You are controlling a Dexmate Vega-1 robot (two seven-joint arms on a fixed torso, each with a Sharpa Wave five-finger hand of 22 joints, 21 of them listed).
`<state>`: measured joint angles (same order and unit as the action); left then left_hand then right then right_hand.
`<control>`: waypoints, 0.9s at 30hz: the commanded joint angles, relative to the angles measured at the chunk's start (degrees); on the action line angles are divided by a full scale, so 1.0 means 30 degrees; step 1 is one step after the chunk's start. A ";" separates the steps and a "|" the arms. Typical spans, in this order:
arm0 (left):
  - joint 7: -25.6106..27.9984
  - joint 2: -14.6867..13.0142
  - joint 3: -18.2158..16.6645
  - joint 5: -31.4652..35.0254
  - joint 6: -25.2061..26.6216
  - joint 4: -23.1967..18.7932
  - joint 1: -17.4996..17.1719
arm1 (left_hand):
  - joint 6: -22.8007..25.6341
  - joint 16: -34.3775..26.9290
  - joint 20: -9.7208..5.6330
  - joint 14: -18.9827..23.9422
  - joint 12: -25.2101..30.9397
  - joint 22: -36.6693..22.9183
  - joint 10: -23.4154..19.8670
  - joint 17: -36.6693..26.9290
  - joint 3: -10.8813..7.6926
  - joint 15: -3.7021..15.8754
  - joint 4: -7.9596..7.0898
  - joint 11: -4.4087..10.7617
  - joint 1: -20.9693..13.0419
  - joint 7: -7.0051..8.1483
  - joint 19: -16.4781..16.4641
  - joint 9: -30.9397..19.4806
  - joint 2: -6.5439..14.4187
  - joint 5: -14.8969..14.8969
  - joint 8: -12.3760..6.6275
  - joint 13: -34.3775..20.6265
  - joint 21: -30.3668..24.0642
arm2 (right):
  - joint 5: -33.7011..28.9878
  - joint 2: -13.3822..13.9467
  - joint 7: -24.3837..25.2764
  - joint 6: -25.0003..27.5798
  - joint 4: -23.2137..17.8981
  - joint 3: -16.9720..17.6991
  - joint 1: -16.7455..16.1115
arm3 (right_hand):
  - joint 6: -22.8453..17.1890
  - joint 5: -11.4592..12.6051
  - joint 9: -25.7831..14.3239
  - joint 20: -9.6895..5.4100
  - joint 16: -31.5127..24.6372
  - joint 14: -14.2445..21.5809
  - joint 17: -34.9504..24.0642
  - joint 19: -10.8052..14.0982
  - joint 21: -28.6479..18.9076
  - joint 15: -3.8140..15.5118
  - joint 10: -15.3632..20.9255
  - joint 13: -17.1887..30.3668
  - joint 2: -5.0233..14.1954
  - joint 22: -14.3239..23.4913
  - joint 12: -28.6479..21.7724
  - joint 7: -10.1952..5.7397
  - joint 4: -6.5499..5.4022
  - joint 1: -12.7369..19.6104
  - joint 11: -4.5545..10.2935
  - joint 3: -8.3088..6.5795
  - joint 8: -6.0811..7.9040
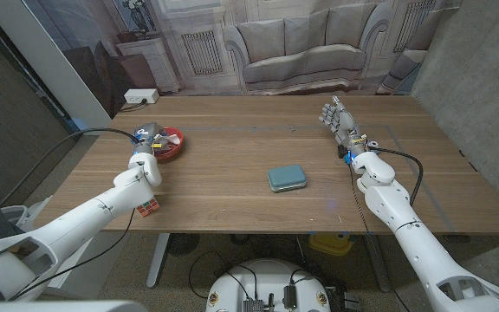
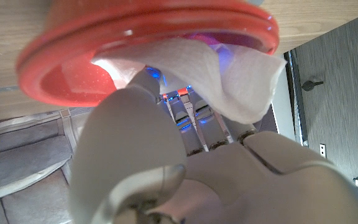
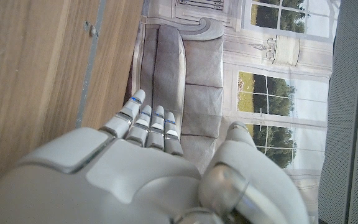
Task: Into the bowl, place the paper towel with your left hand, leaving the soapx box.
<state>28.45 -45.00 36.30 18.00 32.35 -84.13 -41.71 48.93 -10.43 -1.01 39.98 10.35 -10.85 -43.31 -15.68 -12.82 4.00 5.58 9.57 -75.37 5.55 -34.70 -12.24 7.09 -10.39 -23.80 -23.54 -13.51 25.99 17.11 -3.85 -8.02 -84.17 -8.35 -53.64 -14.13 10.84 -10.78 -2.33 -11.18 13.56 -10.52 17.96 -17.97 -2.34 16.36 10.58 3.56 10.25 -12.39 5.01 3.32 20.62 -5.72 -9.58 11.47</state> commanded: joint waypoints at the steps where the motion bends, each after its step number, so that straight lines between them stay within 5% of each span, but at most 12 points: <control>1: -0.0311 -0.0382 -0.0085 -0.0004 0.0657 -0.0721 -0.0336 | -0.0581 -0.0036 0.0224 -0.0876 -0.0039 -0.0070 0.0937 -0.0023 -0.0102 0.2023 0.0009 -0.0039 0.0210 -0.0005 0.0590 -0.0014 -0.0032 0.0063 0.0236 0.0016 0.0259 | -0.0011 -0.0054 -0.0055 -0.0124 -0.0152 -0.0074 -0.0110 | -0.0179 -0.0064 -0.0074 -0.0048 0.0048 0.0138 -0.0095 0.0109 0.0117 -0.0013 0.0144 0.0058 0.0137 0.0104 0.0036 0.0030 0.0159 0.0024 0.0019 -0.0053 -0.0037; 11: -0.0839 -0.0596 0.0034 0.0082 0.1371 -0.1286 -0.0417 | -0.2601 -0.0015 0.0490 -0.3598 -0.0022 -0.0058 0.3405 0.0282 0.0037 0.1663 -0.0059 -0.0022 0.0752 0.0501 0.2508 0.0058 -0.0340 0.0121 0.1039 0.0414 0.0627 | 0.0020 0.0010 -0.0193 -0.0091 -0.0242 -0.0093 -0.0071 | -0.0181 -0.0066 -0.0075 -0.0024 0.0057 0.0123 -0.0096 0.0116 0.0166 -0.0013 0.0155 0.0058 0.0144 0.0108 0.0035 0.0016 0.0169 0.0018 0.0007 -0.0043 -0.0039; 27: -0.0994 -0.0936 0.0119 0.0591 0.1211 -0.2249 -0.0446 | -0.3041 -0.0155 0.0632 -0.4063 0.0109 -0.0042 0.3873 0.0385 0.0279 0.1582 -0.0314 -0.0021 0.1364 0.0663 0.3058 0.0055 -0.0485 0.0134 0.1222 0.0611 0.0656 | 0.0094 0.0042 -0.0198 -0.0135 -0.0464 -0.0015 -0.0290 | -0.0164 -0.0069 -0.0074 -0.0007 0.0061 0.0122 -0.0097 0.0132 0.0231 -0.0051 0.0170 0.0058 0.0154 0.0113 0.0033 -0.0019 0.0180 0.0009 0.0013 -0.0029 -0.0048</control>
<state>26.00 -47.02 36.51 18.48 35.79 -88.59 -42.86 40.25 -10.43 0.71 28.13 10.35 -10.83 -31.84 -14.36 -12.01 2.95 4.79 9.60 -71.61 7.48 -25.83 -11.98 5.55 -10.16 -20.26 -21.77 -11.79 25.97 17.17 -4.21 -8.25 -85.22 -8.58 -54.05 -14.13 10.84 -10.78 -2.33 -11.18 13.56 -10.52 17.96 -17.52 -2.34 16.36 10.58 3.58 10.25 -12.40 5.01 3.49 20.61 -5.72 -9.41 11.47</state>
